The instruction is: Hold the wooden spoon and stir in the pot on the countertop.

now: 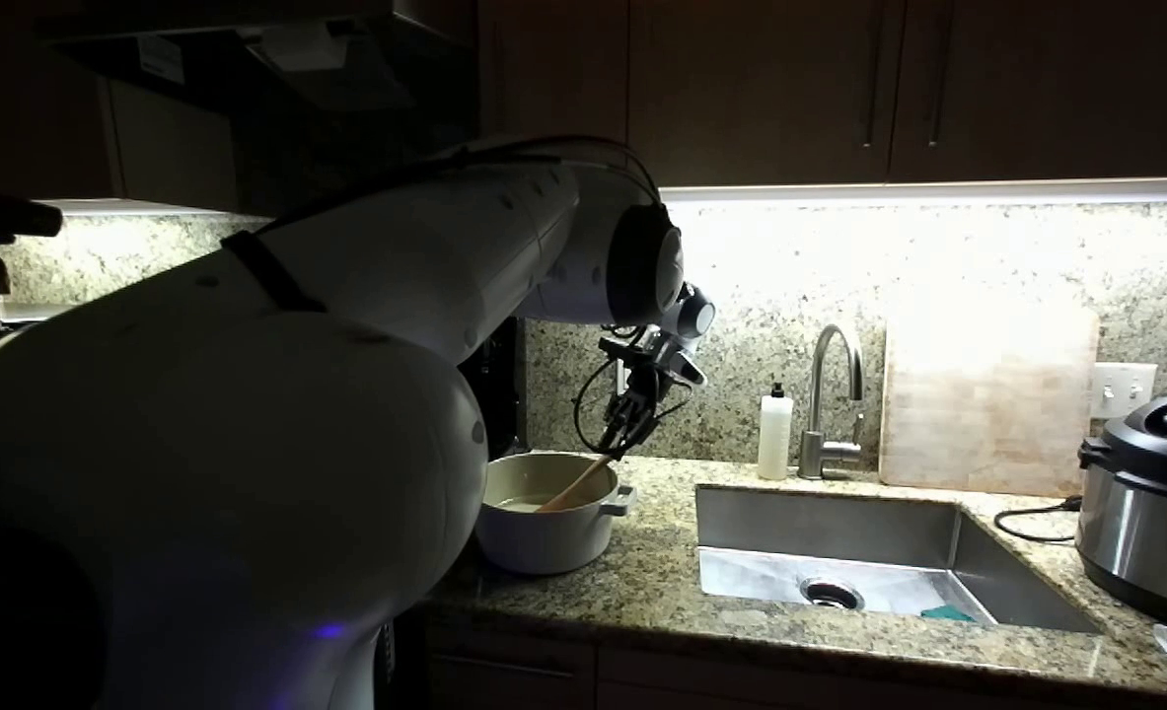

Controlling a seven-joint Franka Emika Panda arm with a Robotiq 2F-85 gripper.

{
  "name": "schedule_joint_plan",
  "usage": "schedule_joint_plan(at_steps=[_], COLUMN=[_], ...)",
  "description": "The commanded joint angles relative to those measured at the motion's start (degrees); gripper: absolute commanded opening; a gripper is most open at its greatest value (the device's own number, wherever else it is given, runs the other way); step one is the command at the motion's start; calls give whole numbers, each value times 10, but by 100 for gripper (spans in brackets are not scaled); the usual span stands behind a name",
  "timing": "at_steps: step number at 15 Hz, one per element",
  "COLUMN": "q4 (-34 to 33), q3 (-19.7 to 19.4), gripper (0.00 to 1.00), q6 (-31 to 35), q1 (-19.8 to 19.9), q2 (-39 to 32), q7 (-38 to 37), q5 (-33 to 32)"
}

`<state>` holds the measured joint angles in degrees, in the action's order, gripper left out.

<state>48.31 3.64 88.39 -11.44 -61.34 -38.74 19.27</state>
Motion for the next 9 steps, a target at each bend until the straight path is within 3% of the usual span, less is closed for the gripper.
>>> schedule_joint_plan(at_steps=[1,4,8,9], q4=[-49,-74,-90,-94], q3=[9,10,1,2], gripper=[20,3,7,36], q6=[-46,-69,-82,-84], q1=[6,8,6,6], q2=[-28,-43,-51,-53], q7=[-4,-2,2,3], q5=[-10,-10,-2,-2])
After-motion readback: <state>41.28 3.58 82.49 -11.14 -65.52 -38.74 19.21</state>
